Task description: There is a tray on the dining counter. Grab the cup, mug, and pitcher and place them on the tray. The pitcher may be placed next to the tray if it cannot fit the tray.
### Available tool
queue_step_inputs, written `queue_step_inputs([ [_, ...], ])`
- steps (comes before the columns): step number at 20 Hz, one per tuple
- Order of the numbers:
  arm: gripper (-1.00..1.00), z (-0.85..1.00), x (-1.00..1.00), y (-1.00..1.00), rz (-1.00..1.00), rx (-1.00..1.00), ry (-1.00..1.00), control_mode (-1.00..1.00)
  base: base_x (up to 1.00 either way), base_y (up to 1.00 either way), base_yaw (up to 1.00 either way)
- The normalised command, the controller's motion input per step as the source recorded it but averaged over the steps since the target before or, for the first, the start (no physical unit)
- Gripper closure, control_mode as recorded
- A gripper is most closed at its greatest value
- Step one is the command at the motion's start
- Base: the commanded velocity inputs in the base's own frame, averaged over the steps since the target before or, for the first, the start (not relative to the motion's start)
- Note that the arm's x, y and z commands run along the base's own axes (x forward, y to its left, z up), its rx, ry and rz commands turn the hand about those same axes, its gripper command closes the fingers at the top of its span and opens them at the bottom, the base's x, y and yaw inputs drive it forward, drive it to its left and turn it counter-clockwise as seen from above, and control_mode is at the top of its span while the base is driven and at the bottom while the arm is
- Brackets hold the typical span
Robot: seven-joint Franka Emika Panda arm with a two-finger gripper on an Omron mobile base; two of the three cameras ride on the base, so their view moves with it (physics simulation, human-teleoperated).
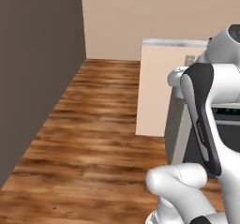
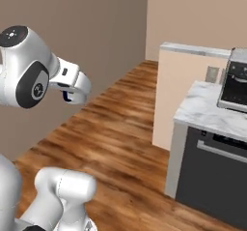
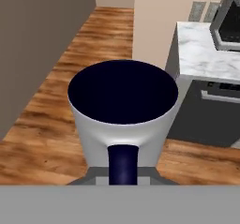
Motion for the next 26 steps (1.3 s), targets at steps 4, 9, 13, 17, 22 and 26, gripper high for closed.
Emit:
queue_step_inputs([
  [4,1.00,0.00,0.00,0.00,0.00,0.00,0.00,1.00,1.00,1.00,-0.32],
  [9,1.00,0.00,0.00,0.00,0.00,0.00,0.00,1.00,1.00,1.00,-0.31],
  [13,1.00,0.00,0.00,0.00,0.00,0.00,0.00,1.00,1.00,1.00,-0.29],
  [17,1.00,0.00,0.00,0.00,0.00,0.00,0.00,1.00,1.00,1.00,-0.30],
  [22,1.00,0.00,0.00,0.00,0.00,0.00,0.00,1.00,1.00,1.00,-0.30],
  [26,1.00,0.00,0.00,0.00,0.00,0.00,0.00,1.00,1.00,1.00,-0.28],
])
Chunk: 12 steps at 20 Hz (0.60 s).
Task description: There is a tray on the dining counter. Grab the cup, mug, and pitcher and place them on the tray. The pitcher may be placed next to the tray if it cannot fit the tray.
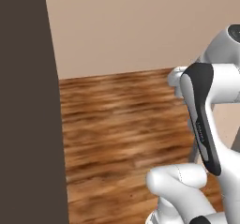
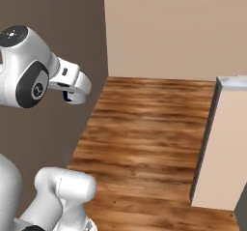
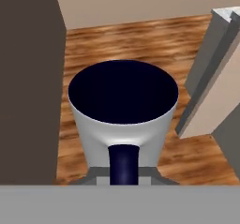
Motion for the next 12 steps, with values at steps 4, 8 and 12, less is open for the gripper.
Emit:
queue_step_inputs([
  [4,1.00,0.00,0.00,0.00,0.00,0.00,0.00,1.00,1.00,0.98,-0.23],
  [8,1.00,0.00,0.00,0.00,0.00,0.00,0.00,1.00,1.00,0.83,-0.19],
  [12,1.00,0.00,0.00,0.00,0.00,0.00,0.00,1.00,1.00,0.44,-0.24],
])
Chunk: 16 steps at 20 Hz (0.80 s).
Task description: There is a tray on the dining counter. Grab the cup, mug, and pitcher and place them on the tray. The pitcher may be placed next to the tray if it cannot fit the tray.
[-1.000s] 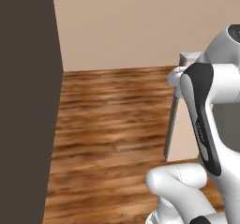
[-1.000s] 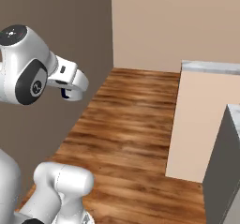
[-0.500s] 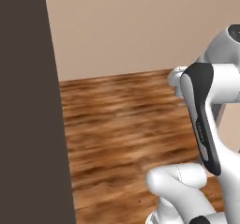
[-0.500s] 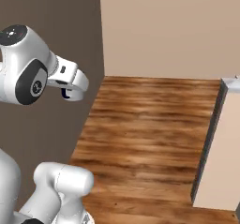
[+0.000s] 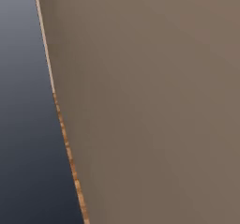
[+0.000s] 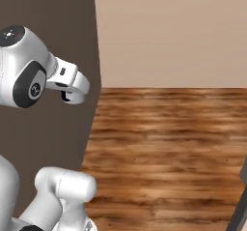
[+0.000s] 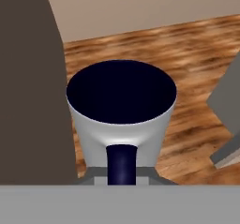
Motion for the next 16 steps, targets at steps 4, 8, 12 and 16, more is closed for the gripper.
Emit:
queue_step_inputs([
  [4,1.00,0.00,0.00,0.00,0.00,0.00,0.00,1.00,1.00,0.03,-0.42],
  [8,1.00,0.00,0.00,0.00,0.00,0.00,0.00,1.00,1.00,0.00,-0.49],
  [12,1.00,0.00,0.00,0.00,0.00,0.00,0.00,1.00,1.00,0.19,-0.55],
  [16,1.00,0.00,0.00,0.00,0.00,0.00,0.00,1.00,1.00,0.72,-0.59],
])
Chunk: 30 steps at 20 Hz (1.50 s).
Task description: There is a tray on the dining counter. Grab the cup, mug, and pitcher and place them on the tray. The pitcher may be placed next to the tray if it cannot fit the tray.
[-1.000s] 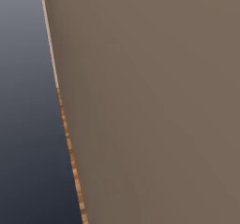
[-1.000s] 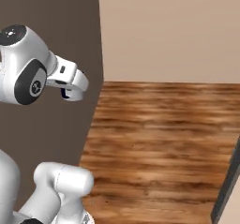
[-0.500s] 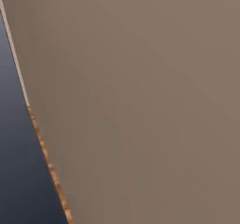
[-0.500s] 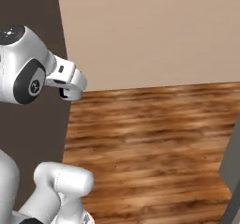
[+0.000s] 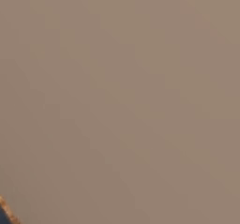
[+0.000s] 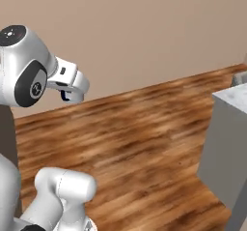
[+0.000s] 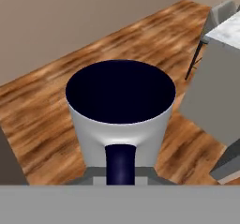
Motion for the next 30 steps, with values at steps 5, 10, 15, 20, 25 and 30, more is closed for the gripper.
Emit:
queue_step_inputs([
  [5,1.00,0.00,0.00,0.00,0.00,0.00,0.00,1.00,1.00,0.97,-0.63],
  [10,1.00,0.00,0.00,0.00,0.00,0.00,0.00,1.00,1.00,1.00,-0.66],
  [15,1.00,0.00,0.00,0.00,0.00,0.00,0.00,1.00,0.99,1.00,-0.68],
  [20,1.00,0.00,0.00,0.00,0.00,0.00,0.00,1.00,1.00,1.00,-0.69],
  [25,1.00,0.00,0.00,0.00,0.00,0.00,0.00,1.00,0.99,1.00,-0.69],
  [30,1.00,0.00,0.00,0.00,0.00,0.00,0.00,1.00,0.81,1.00,-0.67],
])
